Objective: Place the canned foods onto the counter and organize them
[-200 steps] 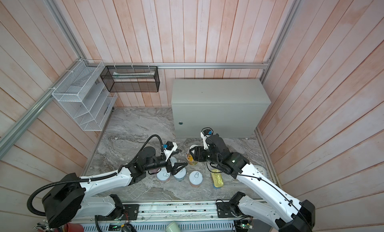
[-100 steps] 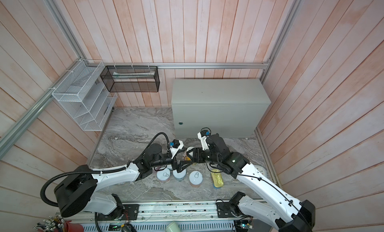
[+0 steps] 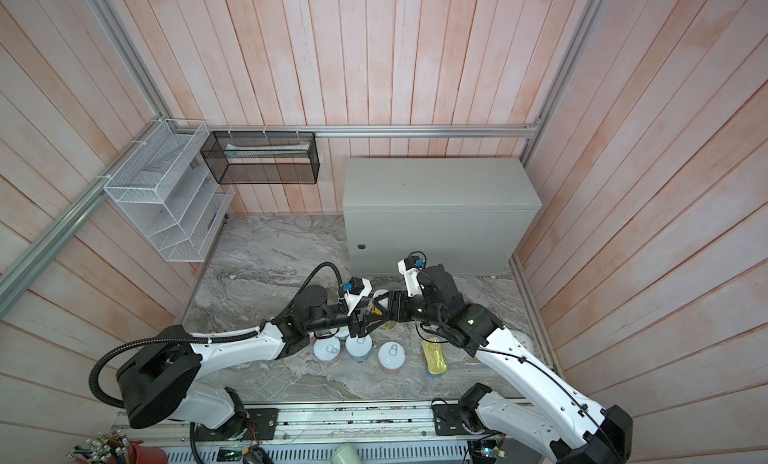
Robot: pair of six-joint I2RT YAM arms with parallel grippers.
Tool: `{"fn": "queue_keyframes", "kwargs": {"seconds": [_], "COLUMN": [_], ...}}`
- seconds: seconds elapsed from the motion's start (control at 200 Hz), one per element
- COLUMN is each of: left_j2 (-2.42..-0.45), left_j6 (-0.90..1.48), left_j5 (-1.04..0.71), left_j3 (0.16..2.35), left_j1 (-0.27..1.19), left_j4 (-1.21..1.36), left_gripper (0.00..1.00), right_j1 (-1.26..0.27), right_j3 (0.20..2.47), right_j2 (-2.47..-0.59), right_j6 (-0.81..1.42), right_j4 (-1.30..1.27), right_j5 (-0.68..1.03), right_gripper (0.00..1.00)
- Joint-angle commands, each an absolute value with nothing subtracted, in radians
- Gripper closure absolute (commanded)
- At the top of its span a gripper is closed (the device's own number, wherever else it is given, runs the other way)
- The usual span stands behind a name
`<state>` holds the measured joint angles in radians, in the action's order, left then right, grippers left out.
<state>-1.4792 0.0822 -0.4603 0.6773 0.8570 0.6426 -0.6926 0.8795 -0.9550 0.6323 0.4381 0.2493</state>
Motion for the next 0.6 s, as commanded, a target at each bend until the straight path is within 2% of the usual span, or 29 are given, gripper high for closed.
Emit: {"fn": "queue_keyframes", "kwargs": {"seconds": [0.0, 0.315, 0.47, 0.595], "left_j2": [-1.471, -1.446, -1.468, -1.521], "left_j6": [0.107, 0.11, 0.083, 0.017], "left_j5": [-0.43, -0.44, -0.436, -0.422], "left_j3": [0.709, 0.845, 0.987, 1.194], "left_j1": [0.848, 0.851, 0.853, 0.852], "left_j4": [0.672, 0.566, 0.493, 0.404], "left_gripper": [0.42, 0.46, 0.46, 0.46], "right_j1": [-0.686, -0.658, -0.657, -0.658], "right_j3": [0.874, 0.774, 0.743, 0.662], "right_j2": [-0.906, -0.648, -0.56, -0.501], "right_j6": [0.634, 0.704, 0.723, 0.744], "right_j4": [0.399, 0.382, 0.438, 0.428], "right_j5": [0.288, 0.121, -0.007, -0.05], "right_gripper": [0.38, 0.06, 0.04, 0.04]}}
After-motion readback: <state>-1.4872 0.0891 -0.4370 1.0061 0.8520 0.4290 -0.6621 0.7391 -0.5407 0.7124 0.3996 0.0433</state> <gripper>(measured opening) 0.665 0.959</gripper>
